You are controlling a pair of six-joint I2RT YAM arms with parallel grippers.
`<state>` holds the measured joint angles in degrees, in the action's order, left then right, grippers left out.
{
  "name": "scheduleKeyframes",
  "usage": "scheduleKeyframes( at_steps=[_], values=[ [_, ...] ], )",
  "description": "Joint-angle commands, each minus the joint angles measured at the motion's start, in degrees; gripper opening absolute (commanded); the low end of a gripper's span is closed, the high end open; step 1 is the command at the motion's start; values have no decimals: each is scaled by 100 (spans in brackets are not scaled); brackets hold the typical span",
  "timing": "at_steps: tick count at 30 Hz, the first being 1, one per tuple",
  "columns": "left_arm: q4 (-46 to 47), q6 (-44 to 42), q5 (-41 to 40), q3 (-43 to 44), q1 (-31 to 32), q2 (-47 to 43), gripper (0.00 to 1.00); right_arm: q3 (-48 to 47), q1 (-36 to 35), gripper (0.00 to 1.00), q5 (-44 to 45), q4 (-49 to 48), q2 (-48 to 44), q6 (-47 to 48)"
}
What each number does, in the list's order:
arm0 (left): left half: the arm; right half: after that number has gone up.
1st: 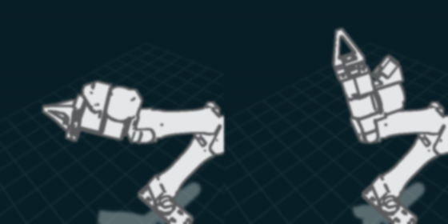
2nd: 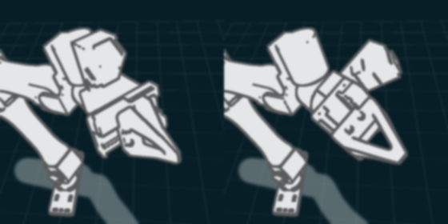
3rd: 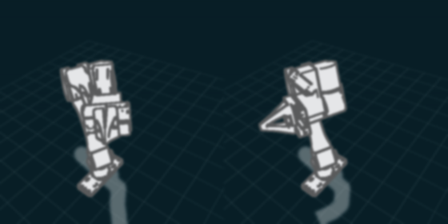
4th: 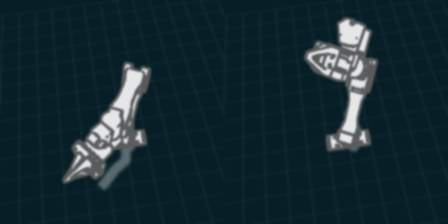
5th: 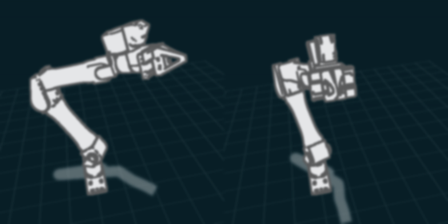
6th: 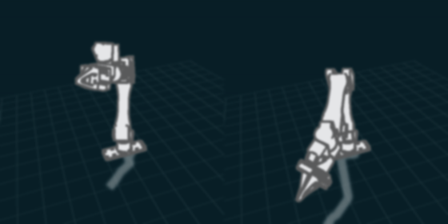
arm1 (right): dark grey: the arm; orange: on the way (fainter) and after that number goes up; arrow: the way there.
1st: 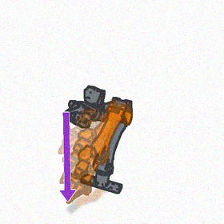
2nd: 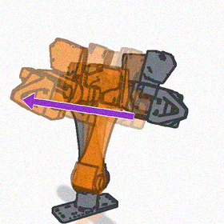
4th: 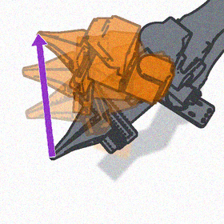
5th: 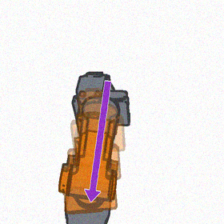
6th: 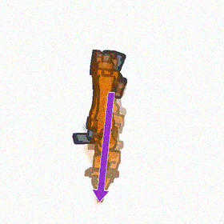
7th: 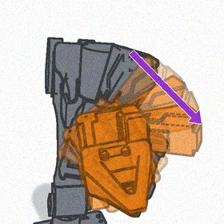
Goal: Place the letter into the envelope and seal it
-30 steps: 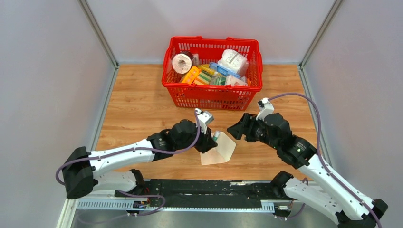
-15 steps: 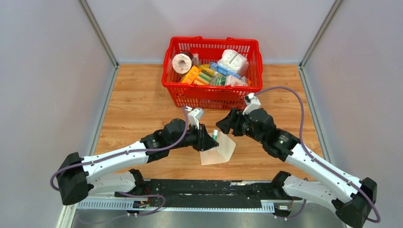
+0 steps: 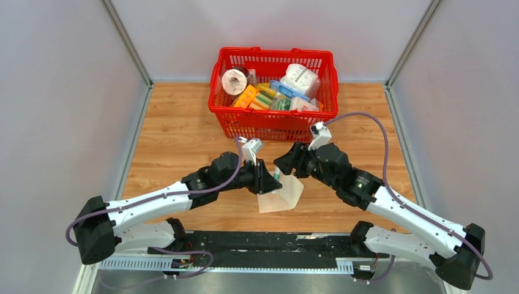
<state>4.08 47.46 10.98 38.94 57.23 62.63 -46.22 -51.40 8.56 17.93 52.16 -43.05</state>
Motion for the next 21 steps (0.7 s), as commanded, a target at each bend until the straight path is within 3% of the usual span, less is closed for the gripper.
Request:
scheduleKeyframes(
  at_steps=[1,12,21],
  values=[
    [137,-18,0,158,-45,-40,0,-247,-125,61,129,-308,48,-125],
    [199,-53,79,246,-89,65,0,-212,-353,41,111,-290,171,-274],
    [322,0,123,299,-107,179,0,-247,-424,31,234,-185,277,-274]
  ],
)
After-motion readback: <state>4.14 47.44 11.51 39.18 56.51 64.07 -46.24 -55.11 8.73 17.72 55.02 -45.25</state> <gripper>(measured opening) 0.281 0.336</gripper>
